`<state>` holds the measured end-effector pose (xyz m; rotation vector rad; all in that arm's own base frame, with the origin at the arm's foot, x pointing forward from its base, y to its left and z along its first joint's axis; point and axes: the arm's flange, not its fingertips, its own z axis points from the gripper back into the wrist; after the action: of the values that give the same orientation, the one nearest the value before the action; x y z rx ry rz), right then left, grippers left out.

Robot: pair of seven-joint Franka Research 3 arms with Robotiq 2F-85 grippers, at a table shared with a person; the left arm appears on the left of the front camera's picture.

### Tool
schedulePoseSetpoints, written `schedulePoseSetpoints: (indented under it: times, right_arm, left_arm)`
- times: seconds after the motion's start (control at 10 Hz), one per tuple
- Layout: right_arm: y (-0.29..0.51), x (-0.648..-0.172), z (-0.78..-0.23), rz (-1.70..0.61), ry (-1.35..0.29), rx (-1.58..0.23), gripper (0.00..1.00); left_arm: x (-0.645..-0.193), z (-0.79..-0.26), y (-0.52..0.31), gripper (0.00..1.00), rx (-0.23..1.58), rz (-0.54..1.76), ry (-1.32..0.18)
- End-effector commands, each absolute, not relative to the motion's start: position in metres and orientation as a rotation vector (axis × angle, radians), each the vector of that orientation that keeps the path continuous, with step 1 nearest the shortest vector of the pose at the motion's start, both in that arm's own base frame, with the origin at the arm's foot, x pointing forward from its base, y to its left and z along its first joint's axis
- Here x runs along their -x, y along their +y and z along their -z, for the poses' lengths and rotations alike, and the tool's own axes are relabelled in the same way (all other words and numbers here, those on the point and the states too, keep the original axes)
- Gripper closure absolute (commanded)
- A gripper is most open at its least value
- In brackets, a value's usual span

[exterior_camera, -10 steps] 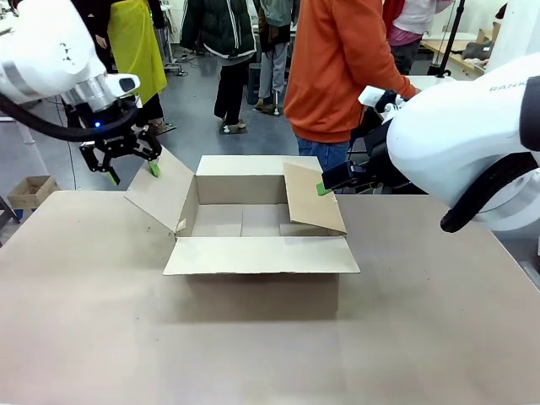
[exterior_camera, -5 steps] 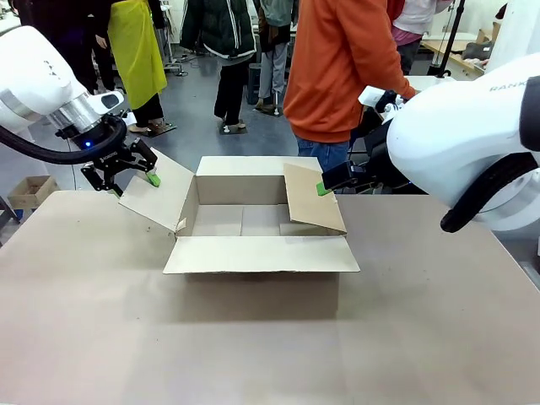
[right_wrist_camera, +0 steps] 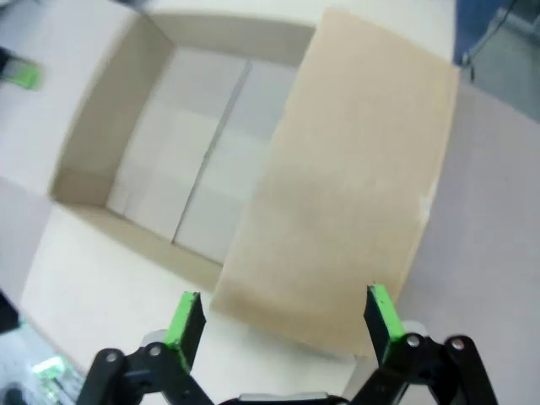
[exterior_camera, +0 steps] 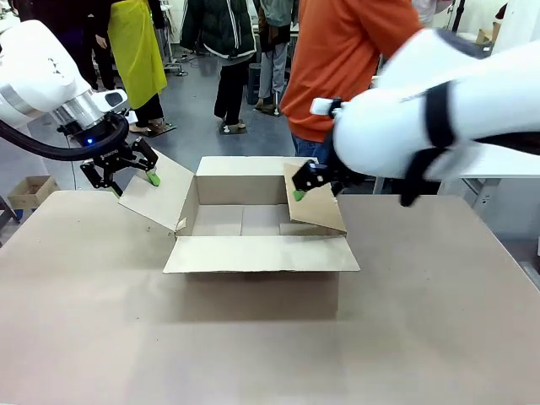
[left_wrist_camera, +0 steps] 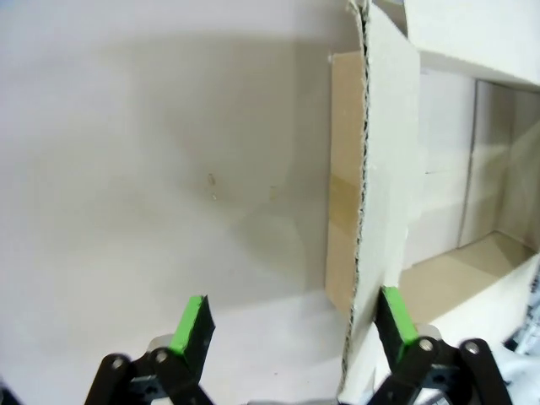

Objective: Pack the gift set into the box.
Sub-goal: Place both hands on the side flaps of the Package Box and spread them outward.

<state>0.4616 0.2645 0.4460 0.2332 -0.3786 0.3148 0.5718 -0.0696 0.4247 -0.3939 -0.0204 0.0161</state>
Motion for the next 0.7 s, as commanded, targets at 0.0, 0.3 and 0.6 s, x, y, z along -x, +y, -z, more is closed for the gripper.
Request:
schedulePoseSetpoints:
  times: [0.0, 0.3, 0.6]
  right_arm:
    - [0.339, -0.497, -0.480, -0.279, -0.251, -0.092, 0.00]
    - [0.307, -0.498, -0.460, -0.258, -0.321, -0.093, 0.00]
    - [0.336, -0.512, -0.468, -0.291, -0.275, 0.131, 0.00]
  left_arm:
    - [-0.570, -0.428, -0.069, 0.00, 0.379, -0.025, -0.021]
    - [-0.570, -0.428, -0.069, 0.00, 0.379, -0.025, -0.021]
    - [-0.570, -0.428, -0.069, 0.00, 0.379, -0.025, -0.021]
